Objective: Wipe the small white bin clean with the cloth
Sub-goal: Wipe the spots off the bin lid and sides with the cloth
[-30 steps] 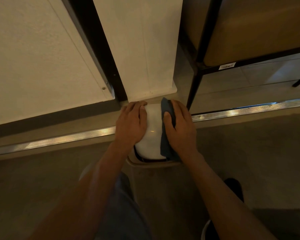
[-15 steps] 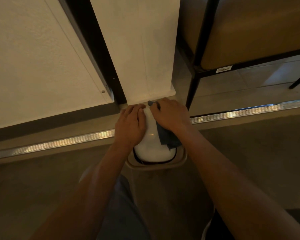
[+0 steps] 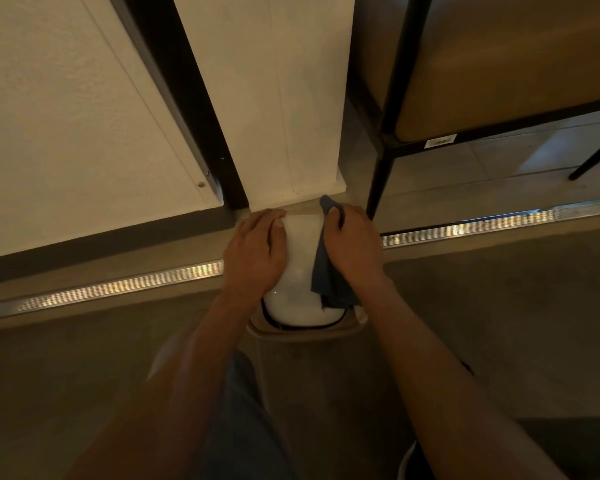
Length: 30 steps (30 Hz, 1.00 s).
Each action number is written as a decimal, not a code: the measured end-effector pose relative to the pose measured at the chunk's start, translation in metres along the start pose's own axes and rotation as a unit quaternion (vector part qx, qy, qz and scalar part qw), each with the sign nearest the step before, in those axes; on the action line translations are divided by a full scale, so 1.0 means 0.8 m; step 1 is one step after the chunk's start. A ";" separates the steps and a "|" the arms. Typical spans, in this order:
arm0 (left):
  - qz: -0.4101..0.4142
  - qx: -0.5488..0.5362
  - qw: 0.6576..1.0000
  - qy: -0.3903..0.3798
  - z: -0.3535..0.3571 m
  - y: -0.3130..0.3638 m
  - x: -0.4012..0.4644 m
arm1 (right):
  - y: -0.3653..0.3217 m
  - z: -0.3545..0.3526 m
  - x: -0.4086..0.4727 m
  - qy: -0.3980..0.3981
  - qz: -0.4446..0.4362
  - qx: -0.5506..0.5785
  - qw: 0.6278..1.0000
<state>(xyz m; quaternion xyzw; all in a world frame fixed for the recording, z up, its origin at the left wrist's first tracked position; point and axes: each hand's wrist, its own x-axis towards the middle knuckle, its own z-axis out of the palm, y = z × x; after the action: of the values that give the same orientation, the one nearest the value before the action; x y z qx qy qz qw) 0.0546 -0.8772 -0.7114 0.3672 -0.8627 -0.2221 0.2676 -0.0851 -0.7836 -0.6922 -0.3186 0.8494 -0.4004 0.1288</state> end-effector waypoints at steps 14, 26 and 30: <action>-0.002 0.024 1.000 0.003 -0.004 -0.004 -0.002 | -0.014 -0.074 -0.039 -0.025 0.010 0.342 0.939; -0.033 -0.386 0.918 -0.087 -0.043 0.087 -0.035 | -0.037 -0.100 -0.059 -0.172 0.180 0.662 0.707; -0.072 -0.399 0.912 -0.055 -0.042 0.104 -0.051 | -0.046 -0.095 -0.062 -0.211 0.169 0.653 0.707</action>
<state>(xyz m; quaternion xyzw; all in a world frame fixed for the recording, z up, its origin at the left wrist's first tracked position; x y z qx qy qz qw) 0.0569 -0.8003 -0.6496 0.2777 -0.6867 -0.5864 0.3278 -0.0666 -0.7237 -0.6169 -0.0826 0.3658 -0.7492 0.5460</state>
